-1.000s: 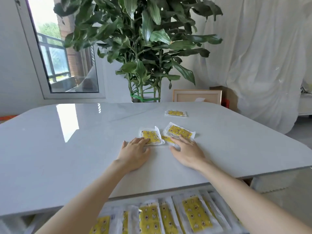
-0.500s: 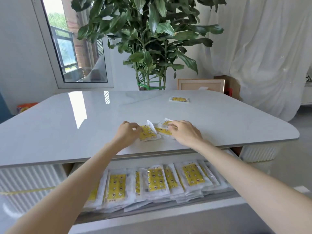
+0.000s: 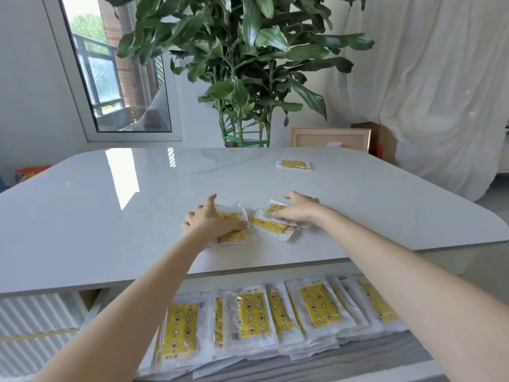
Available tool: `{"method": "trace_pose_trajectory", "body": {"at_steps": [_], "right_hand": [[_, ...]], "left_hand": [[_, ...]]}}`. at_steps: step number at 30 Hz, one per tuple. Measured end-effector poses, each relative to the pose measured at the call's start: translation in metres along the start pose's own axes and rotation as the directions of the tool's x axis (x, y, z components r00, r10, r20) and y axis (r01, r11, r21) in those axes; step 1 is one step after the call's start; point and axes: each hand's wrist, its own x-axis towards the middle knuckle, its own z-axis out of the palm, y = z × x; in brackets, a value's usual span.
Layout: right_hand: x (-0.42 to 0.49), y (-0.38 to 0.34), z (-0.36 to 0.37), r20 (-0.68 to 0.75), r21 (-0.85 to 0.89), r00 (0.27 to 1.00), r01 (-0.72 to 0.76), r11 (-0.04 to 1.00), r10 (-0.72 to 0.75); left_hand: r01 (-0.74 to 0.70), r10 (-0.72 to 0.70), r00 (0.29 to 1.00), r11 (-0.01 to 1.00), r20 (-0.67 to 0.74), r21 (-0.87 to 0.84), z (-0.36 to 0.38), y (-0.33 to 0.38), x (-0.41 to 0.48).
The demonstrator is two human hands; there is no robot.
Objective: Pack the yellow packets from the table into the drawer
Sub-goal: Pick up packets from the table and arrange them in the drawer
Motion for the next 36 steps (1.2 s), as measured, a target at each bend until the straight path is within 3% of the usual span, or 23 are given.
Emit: {"method": "trace_pose_trajectory", "body": {"at_steps": [14,19,24,27,32,36], "right_hand": [[0.007,-0.004,-0.008,0.001,0.122,0.997,-0.080,0.989,0.081],[0.001,-0.008,-0.016,-0.094,0.225,0.993,-0.044,0.973,0.067],[0.022,-0.018,-0.015,-0.037,0.367,0.999,0.030,0.930,-0.018],[0.014,-0.031,-0.005,0.016,0.308,0.999,0.040,0.950,-0.047],[0.004,-0.036,0.002,-0.013,0.155,0.999,0.052,0.986,-0.051],[-0.008,-0.039,-0.003,0.062,-0.019,0.998,-0.002,1.000,0.003]], "left_hand": [[-0.099,0.075,0.993,0.957,-0.096,-0.273,-0.002,-0.018,0.000],[-0.171,0.126,0.981,0.924,-0.149,-0.343,-0.005,-0.023,-0.009],[-0.201,0.141,0.975,0.893,-0.173,-0.402,-0.007,-0.026,-0.014],[-0.211,0.141,0.971,0.888,-0.194,-0.408,-0.006,-0.026,-0.016],[-0.218,0.136,0.966,0.885,-0.220,-0.411,-0.006,-0.027,-0.016],[-0.218,0.136,0.967,0.882,-0.216,-0.418,-0.005,-0.027,-0.014]]}}
